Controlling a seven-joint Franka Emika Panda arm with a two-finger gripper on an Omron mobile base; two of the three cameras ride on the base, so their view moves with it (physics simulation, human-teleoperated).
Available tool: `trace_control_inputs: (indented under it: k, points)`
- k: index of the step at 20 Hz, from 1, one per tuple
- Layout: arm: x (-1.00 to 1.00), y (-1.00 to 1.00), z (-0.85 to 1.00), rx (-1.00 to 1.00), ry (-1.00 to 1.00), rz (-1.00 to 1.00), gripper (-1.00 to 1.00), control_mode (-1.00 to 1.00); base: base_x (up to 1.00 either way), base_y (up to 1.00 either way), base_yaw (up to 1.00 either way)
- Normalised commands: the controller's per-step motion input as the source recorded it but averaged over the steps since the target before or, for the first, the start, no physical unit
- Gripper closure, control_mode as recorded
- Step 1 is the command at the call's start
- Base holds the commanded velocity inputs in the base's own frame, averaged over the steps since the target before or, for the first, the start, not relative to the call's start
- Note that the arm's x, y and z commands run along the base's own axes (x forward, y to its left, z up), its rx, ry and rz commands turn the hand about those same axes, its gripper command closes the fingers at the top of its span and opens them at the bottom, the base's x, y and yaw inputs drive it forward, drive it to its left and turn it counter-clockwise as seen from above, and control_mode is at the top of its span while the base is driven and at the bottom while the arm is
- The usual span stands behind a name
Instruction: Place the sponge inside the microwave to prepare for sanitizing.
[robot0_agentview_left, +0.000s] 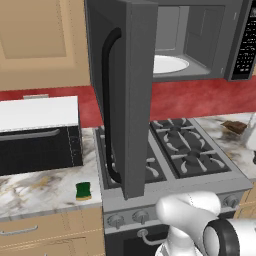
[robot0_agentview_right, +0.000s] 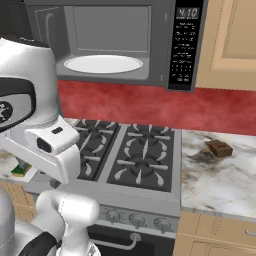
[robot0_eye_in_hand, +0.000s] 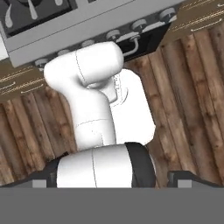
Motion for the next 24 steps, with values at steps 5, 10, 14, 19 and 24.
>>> trace_control_inputs:
  k: [5,10,14,19,24]
  points:
    - [0.53,0.0,-0.3,0.03,0.02,0.21,-1.0,-1.0,0.0,0.0,0.0]
    - [0.61,0.0,-0.29,0.0,-0.02,0.18,-1.0,-1.0,0.0,0.0,0.0]
    - [0.61,0.0,-0.4,0.0,-0.12,0.16,-1.0,-1.0,0.0,0.0,0.0]
    - [0.57,0.01,-0.45,0.0,-0.18,0.12,-1.0,-1.0,0.0,0.0,0.0]
    - [0.47,0.09,-0.48,-0.04,-0.27,0.04,-1.0,-1.0,0.0,0.0,0.0]
